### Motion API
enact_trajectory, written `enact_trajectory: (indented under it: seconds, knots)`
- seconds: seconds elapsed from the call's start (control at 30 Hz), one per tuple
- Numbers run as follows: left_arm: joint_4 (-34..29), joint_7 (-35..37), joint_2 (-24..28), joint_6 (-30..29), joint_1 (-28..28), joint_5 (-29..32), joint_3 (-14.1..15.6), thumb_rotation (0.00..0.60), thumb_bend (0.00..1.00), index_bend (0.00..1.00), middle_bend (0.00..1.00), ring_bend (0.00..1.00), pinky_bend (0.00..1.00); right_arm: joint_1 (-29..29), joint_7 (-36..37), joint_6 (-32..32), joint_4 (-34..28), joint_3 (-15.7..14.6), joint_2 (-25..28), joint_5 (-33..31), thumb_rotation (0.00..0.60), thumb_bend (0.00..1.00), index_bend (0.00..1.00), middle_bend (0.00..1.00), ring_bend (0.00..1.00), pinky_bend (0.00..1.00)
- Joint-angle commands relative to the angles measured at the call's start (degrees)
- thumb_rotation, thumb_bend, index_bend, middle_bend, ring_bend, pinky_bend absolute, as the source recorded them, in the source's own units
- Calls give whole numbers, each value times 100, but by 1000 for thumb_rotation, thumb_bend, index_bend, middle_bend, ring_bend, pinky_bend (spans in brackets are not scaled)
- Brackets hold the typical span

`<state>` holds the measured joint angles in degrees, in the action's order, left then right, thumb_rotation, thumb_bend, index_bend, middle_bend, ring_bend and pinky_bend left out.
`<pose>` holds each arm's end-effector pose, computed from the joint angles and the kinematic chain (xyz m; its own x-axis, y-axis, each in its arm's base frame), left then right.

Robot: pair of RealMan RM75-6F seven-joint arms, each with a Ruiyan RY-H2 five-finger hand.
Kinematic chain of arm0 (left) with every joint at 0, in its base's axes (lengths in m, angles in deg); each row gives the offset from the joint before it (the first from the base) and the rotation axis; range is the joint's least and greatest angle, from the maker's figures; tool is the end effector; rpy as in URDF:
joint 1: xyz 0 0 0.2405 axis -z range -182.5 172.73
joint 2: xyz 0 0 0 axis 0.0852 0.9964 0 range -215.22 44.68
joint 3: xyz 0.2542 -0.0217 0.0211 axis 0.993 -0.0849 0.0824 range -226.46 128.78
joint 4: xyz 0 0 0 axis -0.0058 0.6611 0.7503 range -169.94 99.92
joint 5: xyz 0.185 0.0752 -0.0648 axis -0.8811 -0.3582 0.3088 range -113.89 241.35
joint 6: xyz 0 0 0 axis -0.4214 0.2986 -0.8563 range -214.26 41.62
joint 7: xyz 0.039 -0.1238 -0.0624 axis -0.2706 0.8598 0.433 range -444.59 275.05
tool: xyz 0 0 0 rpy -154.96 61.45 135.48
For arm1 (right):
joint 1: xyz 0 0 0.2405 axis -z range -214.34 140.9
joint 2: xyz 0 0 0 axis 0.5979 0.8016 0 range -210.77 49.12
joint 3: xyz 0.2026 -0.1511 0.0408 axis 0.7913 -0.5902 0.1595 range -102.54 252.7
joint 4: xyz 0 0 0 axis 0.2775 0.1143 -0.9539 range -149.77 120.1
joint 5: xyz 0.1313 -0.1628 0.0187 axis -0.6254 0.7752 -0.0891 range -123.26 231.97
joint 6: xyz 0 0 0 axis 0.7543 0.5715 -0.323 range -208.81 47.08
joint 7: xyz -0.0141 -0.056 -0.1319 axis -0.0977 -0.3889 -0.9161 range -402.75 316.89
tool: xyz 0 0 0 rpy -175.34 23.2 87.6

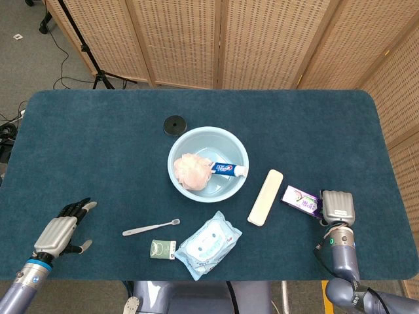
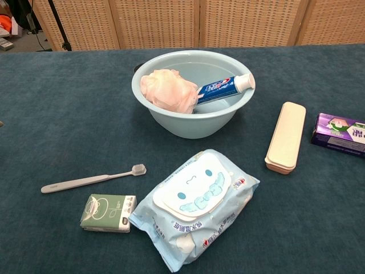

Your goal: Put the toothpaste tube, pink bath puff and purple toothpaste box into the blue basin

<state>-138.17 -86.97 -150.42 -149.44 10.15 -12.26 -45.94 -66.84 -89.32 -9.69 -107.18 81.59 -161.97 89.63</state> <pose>-0.2813 0.1901 0.0797 0.2237 0.4474 0.8659 0.9703 -0.0181 -0.2413 -0.2841 -0.2894 0.0483 0.5987 -0.3924 0.6983 -0.6971 0.1741 0.6955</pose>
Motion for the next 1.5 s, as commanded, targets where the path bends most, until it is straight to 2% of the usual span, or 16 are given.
enact_trajectory:
  seconds: [0.03,0.53,1.0,1.27,1.5]
  knots:
    - [-1,3,0,-3,-1,-3,0,600,296,0,0,0,54,-3,-16,17,-9,3,19,1,600,208,695,532,519,558]
    - [-13,13,22,-12,-3,-8,-5,600,296,0,0,0,54,-140,-223,243,-312,273,418,-146,600,208,702,540,524,558]
    - [-68,118,123,-194,-51,-131,-51,600,296,0,0,0,54,-714,-759,462,-788,773,734,-231,600,208,703,540,524,558]
    - [-76,213,164,-203,-59,-164,-58,600,296,0,0,0,54,-1223,-1069,461,-891,1047,544,-367,600,208,703,540,524,558]
    - [-70,331,203,-162,-49,-188,-56,600,297,0,0,0,54,-1772,-1339,425,-844,1183,38,-464,600,208,703,540,526,562]
